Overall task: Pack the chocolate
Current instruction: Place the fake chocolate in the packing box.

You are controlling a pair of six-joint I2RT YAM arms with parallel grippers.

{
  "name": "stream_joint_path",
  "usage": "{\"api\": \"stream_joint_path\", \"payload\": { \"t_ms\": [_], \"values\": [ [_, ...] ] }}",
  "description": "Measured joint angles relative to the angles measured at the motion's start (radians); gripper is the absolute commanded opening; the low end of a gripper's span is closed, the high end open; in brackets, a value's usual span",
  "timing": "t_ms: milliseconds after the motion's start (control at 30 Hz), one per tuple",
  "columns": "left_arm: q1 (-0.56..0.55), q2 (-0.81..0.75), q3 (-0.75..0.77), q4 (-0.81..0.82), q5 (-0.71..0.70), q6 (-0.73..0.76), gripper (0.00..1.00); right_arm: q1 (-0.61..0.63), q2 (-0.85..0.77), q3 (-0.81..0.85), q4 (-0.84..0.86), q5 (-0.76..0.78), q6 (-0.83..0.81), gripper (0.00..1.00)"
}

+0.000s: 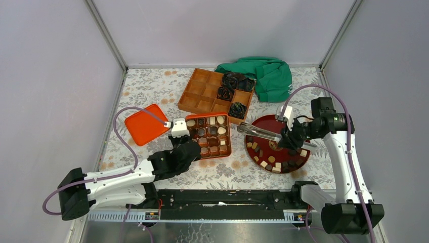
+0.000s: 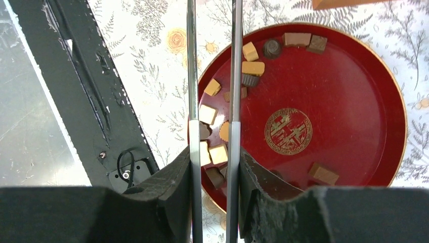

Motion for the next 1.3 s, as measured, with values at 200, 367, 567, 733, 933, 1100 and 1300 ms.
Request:
{"api": "stream_joint_path", "payload": {
  "t_ms": [200, 367, 567, 733, 933, 1100, 1300],
  "values": [
    [-0.004, -0.005, -0.009, -0.014, -0.016, -0.013, 0.00, 0.097, -0.039, 0.001, 0.035, -0.016, 0.003, 0.06],
    [-0.003, 0.068, 0.108, -0.205, 0.040, -0.157, 0.00, 0.254, -0.040, 0.001, 0.116, 0.012, 0.055, 0.06],
    [0.032, 0.158, 0.190, -0.329, 0.227, -0.302, 0.00, 0.403, 0.045, 0.002, 0.174, 0.083, 0.084, 0.06],
    [0.069, 0.203, 0.190, -0.410, 0.331, -0.366, 0.00, 0.559, 0.137, 0.002, 0.206, 0.179, 0.092, 0.06],
    [0.075, 0.229, 0.190, -0.435, 0.384, -0.417, 0.00, 0.673, 0.200, 0.002, 0.256, 0.258, 0.120, 0.08],
    [0.076, 0.234, 0.190, -0.436, 0.402, -0.436, 0.00, 0.704, 0.235, 0.002, 0.315, 0.307, 0.162, 0.19],
    [0.077, 0.234, 0.190, -0.436, 0.416, -0.449, 0.00, 0.736, 0.269, 0.001, 0.357, 0.343, 0.194, 0.43]
  ]
}}
